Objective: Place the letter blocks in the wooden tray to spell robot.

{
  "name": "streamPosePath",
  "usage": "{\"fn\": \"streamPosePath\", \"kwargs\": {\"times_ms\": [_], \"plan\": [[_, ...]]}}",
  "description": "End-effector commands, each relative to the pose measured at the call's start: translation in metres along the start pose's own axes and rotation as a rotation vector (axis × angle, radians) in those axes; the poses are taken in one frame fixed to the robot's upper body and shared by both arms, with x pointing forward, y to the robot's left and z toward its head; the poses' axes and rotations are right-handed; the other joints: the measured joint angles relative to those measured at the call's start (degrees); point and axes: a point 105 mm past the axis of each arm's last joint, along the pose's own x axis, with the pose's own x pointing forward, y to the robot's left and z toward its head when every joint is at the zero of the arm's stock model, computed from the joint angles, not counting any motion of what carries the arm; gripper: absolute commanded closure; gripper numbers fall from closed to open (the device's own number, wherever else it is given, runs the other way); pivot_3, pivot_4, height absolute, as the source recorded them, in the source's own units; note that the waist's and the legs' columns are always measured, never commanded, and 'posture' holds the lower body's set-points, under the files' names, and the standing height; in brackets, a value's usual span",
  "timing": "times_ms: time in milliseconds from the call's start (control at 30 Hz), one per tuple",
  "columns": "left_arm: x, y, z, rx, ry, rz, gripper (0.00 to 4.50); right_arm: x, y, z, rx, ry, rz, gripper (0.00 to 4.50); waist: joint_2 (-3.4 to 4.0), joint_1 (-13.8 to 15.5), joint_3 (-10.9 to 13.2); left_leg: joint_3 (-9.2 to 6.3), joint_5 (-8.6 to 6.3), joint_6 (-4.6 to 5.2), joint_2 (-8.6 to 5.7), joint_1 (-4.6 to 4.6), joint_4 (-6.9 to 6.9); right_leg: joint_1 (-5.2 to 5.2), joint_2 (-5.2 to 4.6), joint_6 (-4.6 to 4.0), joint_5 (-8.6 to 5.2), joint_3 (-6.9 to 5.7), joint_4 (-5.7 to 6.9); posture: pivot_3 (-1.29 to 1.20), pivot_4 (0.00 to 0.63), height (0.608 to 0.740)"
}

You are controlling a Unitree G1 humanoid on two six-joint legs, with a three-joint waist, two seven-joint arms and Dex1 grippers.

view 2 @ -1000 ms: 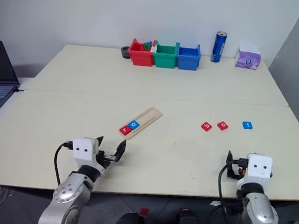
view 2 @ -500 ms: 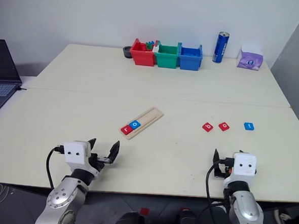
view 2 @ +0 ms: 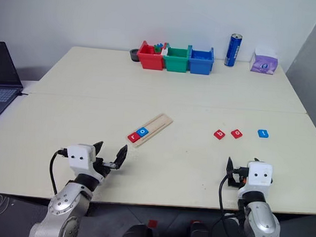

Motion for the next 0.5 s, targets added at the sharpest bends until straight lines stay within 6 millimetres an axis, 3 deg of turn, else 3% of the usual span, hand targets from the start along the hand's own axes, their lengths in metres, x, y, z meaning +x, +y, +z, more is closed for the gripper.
{"fn": "streamPosePath", "kwargs": {"times_ms": [33,167,300,400,500], "plan": [[0.013,0.005,0.022,-0.015,-0.029,-0.094,0.0,0.015,-0.003,0.042,-0.035,-0.147,0.084,0.04,-0.02,-0.12,0.02,0.0,0.0,0.0,-0.01,0.01,0.02,0.0,0.01,0.01,0.01,-0.01,0.03,0.0,0.15,0.74],[0.031,0.014,0.041,0.023,-0.025,-0.213,0.0,0.032,0.025,0.065,0.026,-0.144,0.414,0.04,-0.05,-0.23,0.03,0.02,0.0,0.01,0.03,0.04,0.01,0.02,0.15,-0.02,0.05,-0.07,0.03,0.0,0.15,0.74],[0.042,0.013,0.049,0.112,0.002,-0.336,0.0,0.024,0.055,0.077,0.058,-0.101,0.749,0.04,-0.06,-0.16,0.05,-0.03,0.0,0.02,0.05,-0.04,-0.08,-0.03,0.2,-0.14,-0.01,-0.16,-0.03,0.0,0.15,0.74],[0.047,0.006,0.047,0.143,0.033,-0.437,0.0,0.016,0.067,0.078,0.026,-0.067,0.905,0.04,-0.08,-0.09,0.06,-0.03,-0.03,0.04,0.05,-0.1,-0.11,-0.03,0.15,-0.32,0.07,-0.17,-0.1,0.0,0.15,0.74],[0.05,0.004,0.043,0.185,0.073,-0.517,0.0,0.019,0.071,0.082,-0.023,-0.056,0.936,0.04,-0.22,-0.09,0.15,-0.04,-0.05,0.03,0.0,-0.12,-0.1,-0.04,0.06,-0.29,0.06,-0.16,-0.12,0.0,0.15,0.74]]}}
